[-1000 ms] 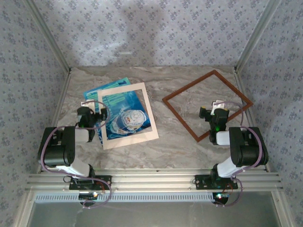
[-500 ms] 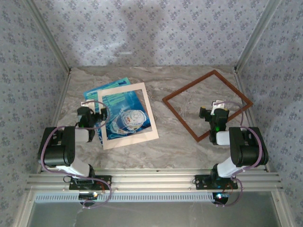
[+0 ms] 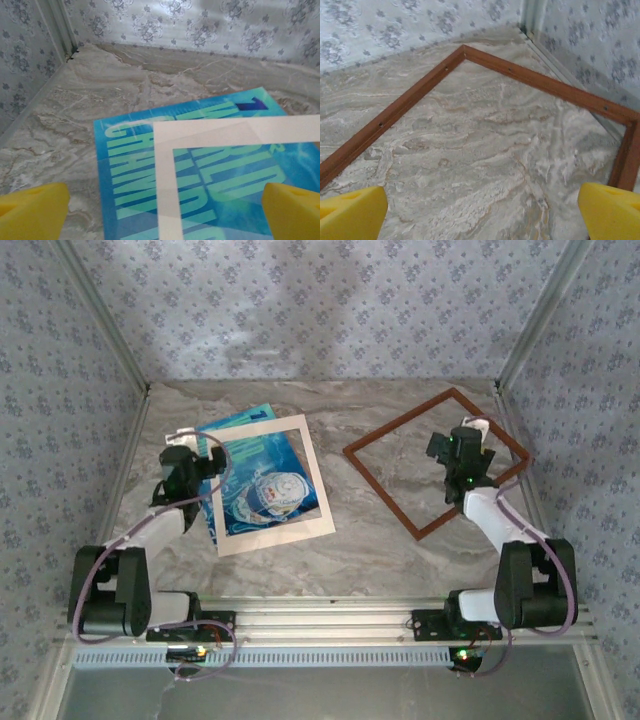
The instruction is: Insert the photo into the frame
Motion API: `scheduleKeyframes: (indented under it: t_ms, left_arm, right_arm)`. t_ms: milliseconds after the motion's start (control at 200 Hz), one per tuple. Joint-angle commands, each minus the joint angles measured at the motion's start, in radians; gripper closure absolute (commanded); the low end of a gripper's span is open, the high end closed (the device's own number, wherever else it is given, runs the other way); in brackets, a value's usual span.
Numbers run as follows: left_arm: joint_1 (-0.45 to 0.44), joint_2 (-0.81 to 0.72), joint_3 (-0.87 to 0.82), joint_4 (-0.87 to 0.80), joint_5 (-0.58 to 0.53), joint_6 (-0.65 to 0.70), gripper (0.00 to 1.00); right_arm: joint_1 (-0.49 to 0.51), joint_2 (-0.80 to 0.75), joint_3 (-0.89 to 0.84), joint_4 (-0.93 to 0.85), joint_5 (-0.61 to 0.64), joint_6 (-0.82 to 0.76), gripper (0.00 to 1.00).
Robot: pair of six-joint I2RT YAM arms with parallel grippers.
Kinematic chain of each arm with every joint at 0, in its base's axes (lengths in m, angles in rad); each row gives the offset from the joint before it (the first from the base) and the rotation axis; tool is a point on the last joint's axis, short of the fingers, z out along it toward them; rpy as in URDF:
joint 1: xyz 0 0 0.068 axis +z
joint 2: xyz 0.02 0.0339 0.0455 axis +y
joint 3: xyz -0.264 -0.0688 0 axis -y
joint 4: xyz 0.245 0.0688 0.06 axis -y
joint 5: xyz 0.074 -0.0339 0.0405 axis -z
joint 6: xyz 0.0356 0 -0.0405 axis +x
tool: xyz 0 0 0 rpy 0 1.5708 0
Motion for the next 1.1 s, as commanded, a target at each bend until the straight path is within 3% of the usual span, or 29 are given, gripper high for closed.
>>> scheduleKeyframes:
  t_ms: [0, 170, 525, 894, 1094]
  left_arm:
    - [-0.022, 0.017, 0.062, -0.161, 0.045, -0.125, 0.02]
    - [-0.1, 0.055, 0.067, -0.153, 0.139, -0.239, 0.01]
    - [-0.313, 0.169, 0.139, -0.202, 0.136, -0.305, 0.01]
    - [-0.328, 0.197, 0.167, -0.233, 0.122, -0.302, 0.01]
    - [-0.328, 0.186, 0.162, -0.246, 0.112, -0.294, 0.01]
  right_arm:
    - [-0.079, 0.028, 0.059, -0.417, -0.071, 0.255, 0.05]
    - [-0.196, 0.059, 0.068, -0.5, -0.209, 0.255, 0.13]
    - [-0.325, 0.142, 0.086, -0.533, -0.328, 0.23, 0.31]
    - [-0.303, 0.282, 0.127, -0.474, -0.31, 0.222, 0.5]
    - [-0.294, 0.324, 0.141, -0.455, -0.303, 0.225, 0.55]
